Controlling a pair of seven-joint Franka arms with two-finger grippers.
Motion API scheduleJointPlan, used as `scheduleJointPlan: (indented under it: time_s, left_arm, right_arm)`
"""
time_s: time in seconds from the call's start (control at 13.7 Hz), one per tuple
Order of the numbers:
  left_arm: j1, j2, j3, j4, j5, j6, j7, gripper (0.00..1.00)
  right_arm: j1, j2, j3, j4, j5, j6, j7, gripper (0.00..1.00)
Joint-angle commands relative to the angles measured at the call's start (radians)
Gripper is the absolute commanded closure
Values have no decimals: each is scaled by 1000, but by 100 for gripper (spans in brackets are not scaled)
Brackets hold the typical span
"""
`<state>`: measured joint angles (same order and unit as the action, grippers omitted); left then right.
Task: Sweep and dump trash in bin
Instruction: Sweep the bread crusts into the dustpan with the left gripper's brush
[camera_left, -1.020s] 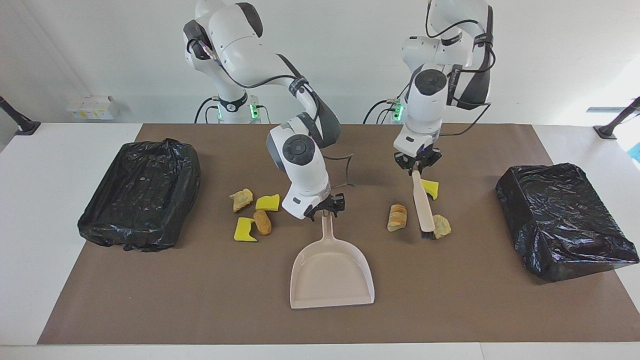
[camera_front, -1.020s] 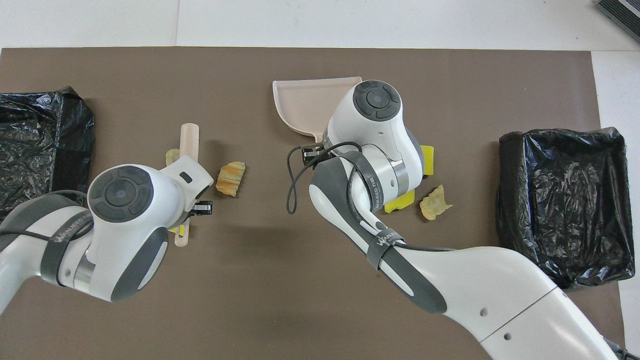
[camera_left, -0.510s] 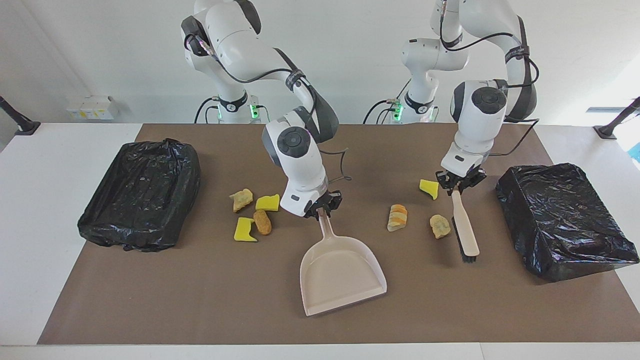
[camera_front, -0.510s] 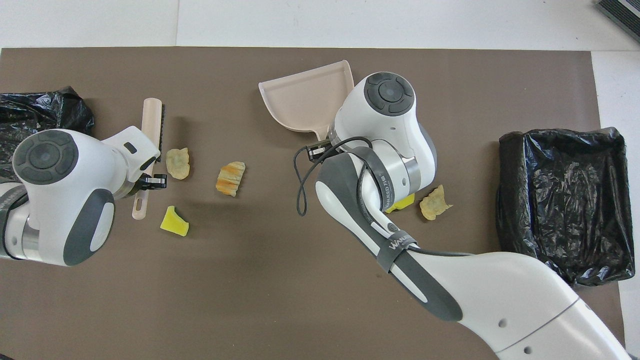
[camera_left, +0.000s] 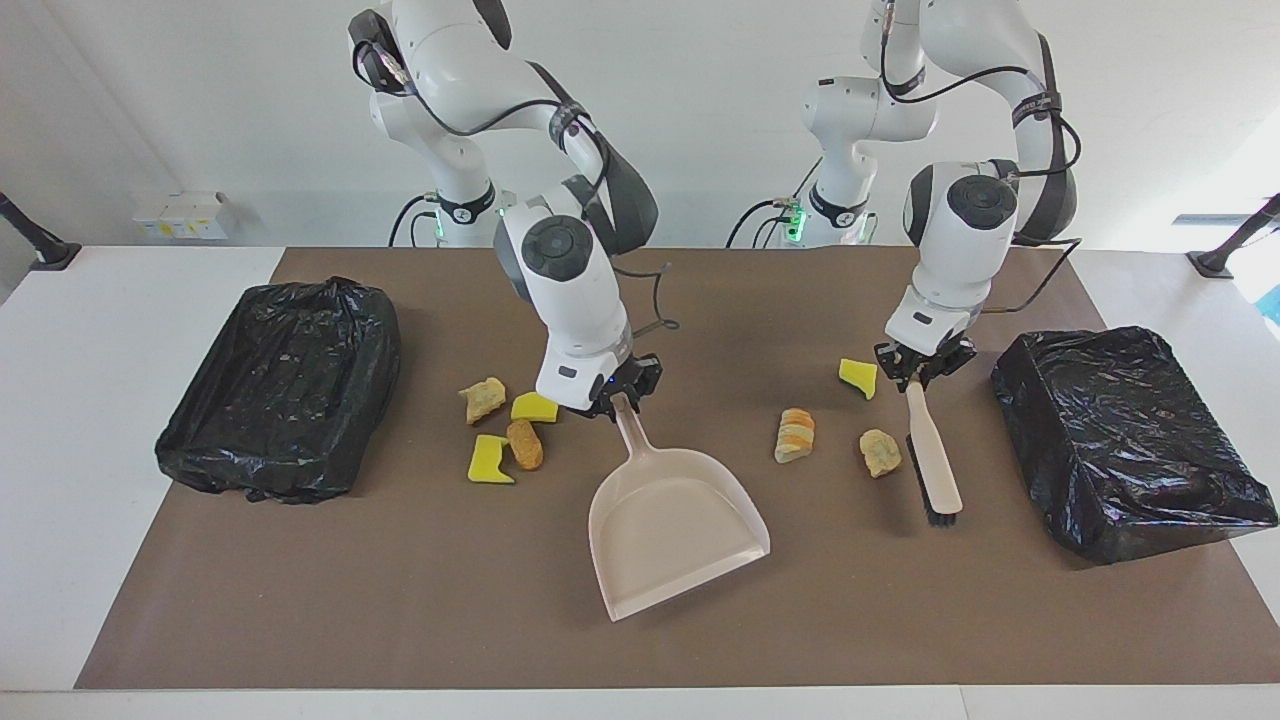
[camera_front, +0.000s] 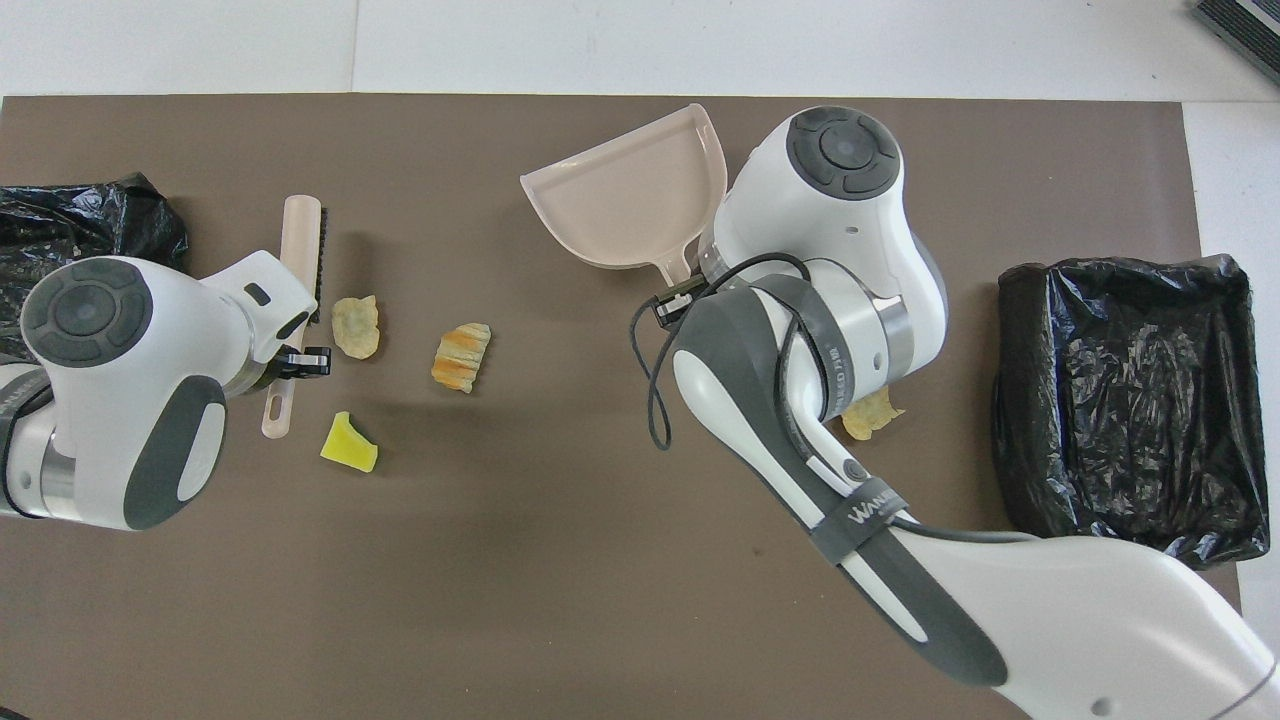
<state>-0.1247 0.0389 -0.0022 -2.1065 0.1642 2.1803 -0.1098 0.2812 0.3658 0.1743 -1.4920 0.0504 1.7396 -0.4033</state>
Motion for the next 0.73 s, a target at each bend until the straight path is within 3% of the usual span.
scheduleJointPlan:
  time_s: [0.0,0.22,0.66]
  left_arm:
    - [68,-4,-13,-9,1,-5,103,100]
    - [60,-8,-13,-62,-2,2,108,100]
    - [-56,30,-21,-115,-60,59,125,100]
  right_arm:
    - [-46,-57,7,-126,-20,24,-289,100]
    - [-65,-64,11,-134,-130,-6,-488,100]
    - [-37,-33,13,-139,-106,-14,-468,100]
